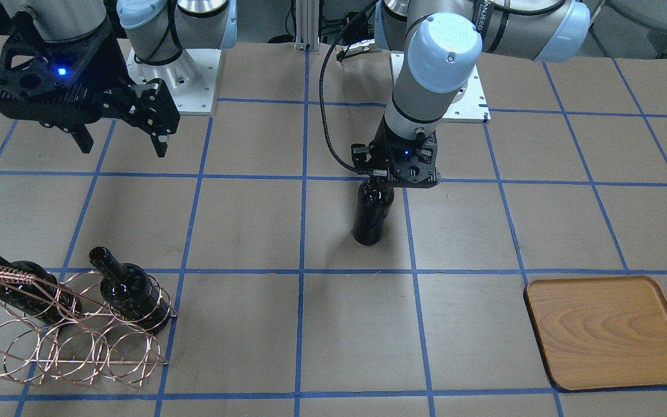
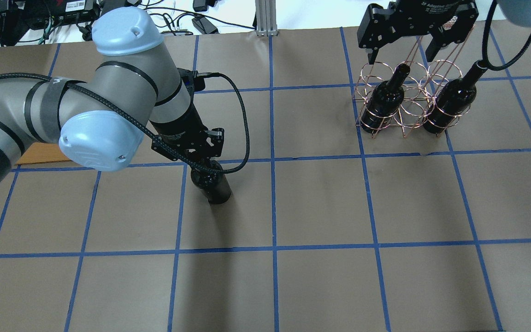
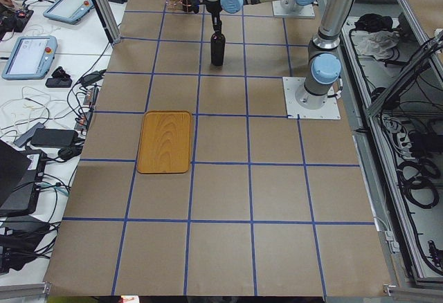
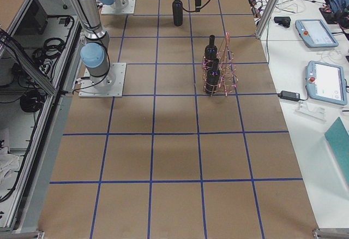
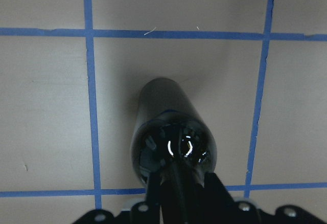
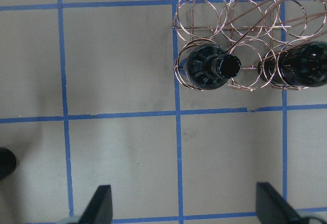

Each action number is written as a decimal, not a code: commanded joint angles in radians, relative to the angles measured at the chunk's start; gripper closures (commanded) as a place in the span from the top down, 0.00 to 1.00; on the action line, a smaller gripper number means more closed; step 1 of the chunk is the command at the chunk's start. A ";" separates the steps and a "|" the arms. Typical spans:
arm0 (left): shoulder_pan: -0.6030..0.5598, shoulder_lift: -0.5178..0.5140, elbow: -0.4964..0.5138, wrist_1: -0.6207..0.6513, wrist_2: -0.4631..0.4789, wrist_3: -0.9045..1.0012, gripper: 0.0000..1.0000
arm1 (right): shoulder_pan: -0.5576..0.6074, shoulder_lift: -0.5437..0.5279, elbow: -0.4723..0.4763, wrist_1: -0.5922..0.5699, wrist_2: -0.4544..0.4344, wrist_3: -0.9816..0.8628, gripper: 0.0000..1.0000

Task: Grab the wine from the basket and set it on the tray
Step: 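Lower the left gripper and close it on the bottle neck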

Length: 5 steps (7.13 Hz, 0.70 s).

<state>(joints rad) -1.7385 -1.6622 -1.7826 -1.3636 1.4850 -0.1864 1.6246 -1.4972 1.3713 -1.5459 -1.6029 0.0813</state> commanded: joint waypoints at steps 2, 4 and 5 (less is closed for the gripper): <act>0.005 0.033 0.029 0.001 0.006 0.066 0.00 | 0.000 0.000 0.000 0.001 0.000 0.000 1.00; 0.019 0.033 0.080 -0.040 0.006 0.080 0.00 | 0.000 0.000 0.000 0.000 0.000 0.000 1.00; 0.057 0.036 0.122 -0.114 0.029 0.164 0.00 | 0.000 0.000 0.000 0.000 0.001 -0.002 1.00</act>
<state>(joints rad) -1.7140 -1.6290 -1.7049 -1.4095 1.4965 -0.0903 1.6244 -1.4972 1.3714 -1.5458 -1.6027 0.0809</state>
